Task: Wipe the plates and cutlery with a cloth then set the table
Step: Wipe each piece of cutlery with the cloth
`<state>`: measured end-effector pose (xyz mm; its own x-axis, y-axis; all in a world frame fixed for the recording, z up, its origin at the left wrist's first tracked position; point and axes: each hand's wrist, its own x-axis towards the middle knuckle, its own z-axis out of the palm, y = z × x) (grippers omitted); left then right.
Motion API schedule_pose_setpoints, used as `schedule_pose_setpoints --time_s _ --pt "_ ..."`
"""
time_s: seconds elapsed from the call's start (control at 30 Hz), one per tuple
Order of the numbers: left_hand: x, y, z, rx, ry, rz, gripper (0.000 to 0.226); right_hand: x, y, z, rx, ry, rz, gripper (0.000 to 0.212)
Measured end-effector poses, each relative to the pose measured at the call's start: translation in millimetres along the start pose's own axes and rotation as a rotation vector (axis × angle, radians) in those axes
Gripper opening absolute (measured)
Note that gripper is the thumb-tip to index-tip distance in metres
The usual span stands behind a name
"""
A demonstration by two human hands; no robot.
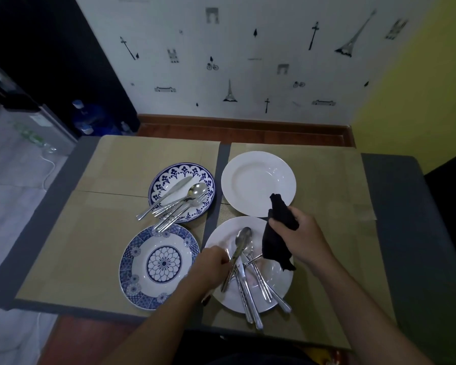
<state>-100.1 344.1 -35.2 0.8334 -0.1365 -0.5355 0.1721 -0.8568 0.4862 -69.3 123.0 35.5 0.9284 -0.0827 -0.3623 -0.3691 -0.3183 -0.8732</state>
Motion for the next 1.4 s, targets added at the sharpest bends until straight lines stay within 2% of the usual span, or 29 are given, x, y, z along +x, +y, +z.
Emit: schedule_pose_setpoints --time_s 0.13,0.27,0.4,0.5,0.6,0.7,0.8,0.87,1.03,1.1,1.17,1.27,1.4 --pt "-1.8 3.5 -9.9 -0.222 0.025 0.039 0.021 -4.3 -0.8 4.8 -0.004 -0.003 -0.016 0.007" --pt "-8.2 26.7 -28.0 -0.419 0.114 0.080 0.015 -8.0 -9.8 15.2 -0.006 0.105 -0.068 0.010" --pt "-11.3 48.5 -38.1 -0.734 0.109 0.111 0.015 -11.7 -18.6 28.9 -0.054 -0.045 -0.105 0.033" --pt "-10.1 55.6 -44.9 -0.847 0.124 0.129 0.019 -13.3 -22.0 34.4 -0.030 -0.152 -0.140 0.038" --pt "-12.5 61.8 -53.2 -0.884 0.118 0.160 0.021 -12.9 -28.5 33.2 0.093 -0.186 -0.104 0.031" --pt "-12.7 67.4 -56.4 -0.903 0.115 0.181 0.022 -8.8 -29.1 33.6 0.210 -0.141 -0.072 0.026" --pt "-11.1 70.1 -58.7 -0.922 0.105 0.191 0.020 -5.7 -31.1 33.8 0.133 -0.074 -0.129 0.029" --pt "-11.5 70.5 -60.3 -0.937 0.094 0.194 0.018 -2.0 -32.2 32.3 0.188 -0.049 -0.108 0.036" --pt "-14.5 74.0 -62.3 -0.948 0.057 0.195 0.014 8.9 -40.6 33.8 0.295 0.193 -0.001 0.034" --pt "-14.1 75.9 -63.9 -0.959 0.078 0.194 0.013 11.3 -45.0 33.1 0.364 0.168 0.039 0.045" --pt "-12.9 76.2 -65.9 -0.993 0.106 0.175 0.013 9.8 -50.3 30.3 0.454 0.070 0.096 0.051" --pt "-12.2 77.0 -68.9 -0.985 0.092 0.176 0.015 9.5 -54.3 27.4 0.458 -0.010 0.090 0.031" --pt "-15.1 79.4 -73.7 -0.966 0.046 0.196 0.010 18.5 -59.5 22.2 0.538 0.139 0.074 0.006"
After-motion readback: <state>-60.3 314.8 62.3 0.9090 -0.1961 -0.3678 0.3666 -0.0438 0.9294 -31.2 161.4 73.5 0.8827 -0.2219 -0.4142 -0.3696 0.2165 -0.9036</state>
